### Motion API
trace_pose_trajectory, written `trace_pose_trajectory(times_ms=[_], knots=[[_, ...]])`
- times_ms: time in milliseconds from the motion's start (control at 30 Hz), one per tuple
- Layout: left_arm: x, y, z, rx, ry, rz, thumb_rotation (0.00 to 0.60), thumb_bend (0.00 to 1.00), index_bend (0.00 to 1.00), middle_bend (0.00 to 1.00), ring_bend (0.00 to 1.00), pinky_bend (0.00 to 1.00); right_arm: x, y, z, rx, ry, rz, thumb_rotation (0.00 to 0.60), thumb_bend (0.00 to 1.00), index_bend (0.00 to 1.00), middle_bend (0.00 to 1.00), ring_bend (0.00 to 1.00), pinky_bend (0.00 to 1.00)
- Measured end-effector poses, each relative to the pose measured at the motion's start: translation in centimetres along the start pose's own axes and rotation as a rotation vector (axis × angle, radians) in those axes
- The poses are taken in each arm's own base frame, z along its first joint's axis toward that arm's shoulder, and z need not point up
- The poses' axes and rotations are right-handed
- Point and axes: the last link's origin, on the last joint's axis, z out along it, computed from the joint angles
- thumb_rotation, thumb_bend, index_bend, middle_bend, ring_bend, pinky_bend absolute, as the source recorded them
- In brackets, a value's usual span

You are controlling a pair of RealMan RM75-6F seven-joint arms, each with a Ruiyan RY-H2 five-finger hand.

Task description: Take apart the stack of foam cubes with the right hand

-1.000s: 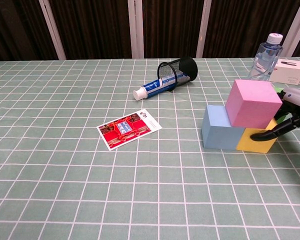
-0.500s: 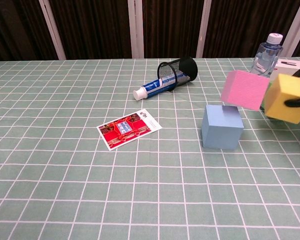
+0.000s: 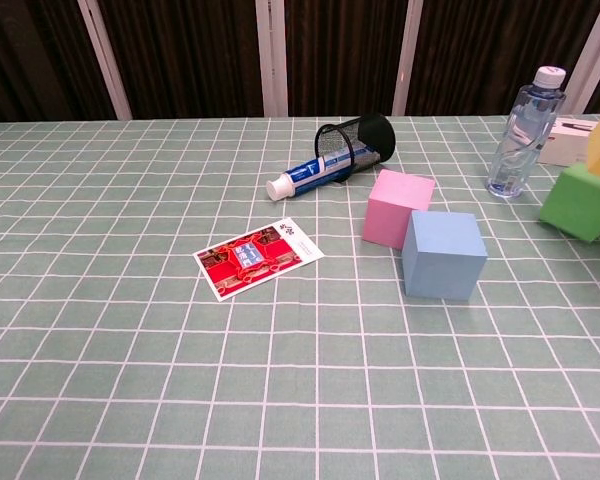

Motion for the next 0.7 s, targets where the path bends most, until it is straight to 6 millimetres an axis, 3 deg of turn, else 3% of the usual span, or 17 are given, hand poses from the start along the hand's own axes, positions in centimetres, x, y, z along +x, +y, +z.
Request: trace_pose_trajectory(times_ms=[367,700], knots=[[0.4,-0.4,0.2,0.007,0.010,-0.018,0.600,0.18,0.17,0.01,0.00,0.00,-2.1,-4.5,-3.9,0.154,-0.144,0.027,0.600,0.10,0.45,0.60,0.41,0.25],[0.4,-0.4,0.1,0.003,0.007,-0.015,0.600,0.18,0.17,0.01,0.00,0.00,-5.3,-4.2,-10.1,0.276,-0.308,-0.035,0.600,0.10,0.45,0.60,0.41,0.24]])
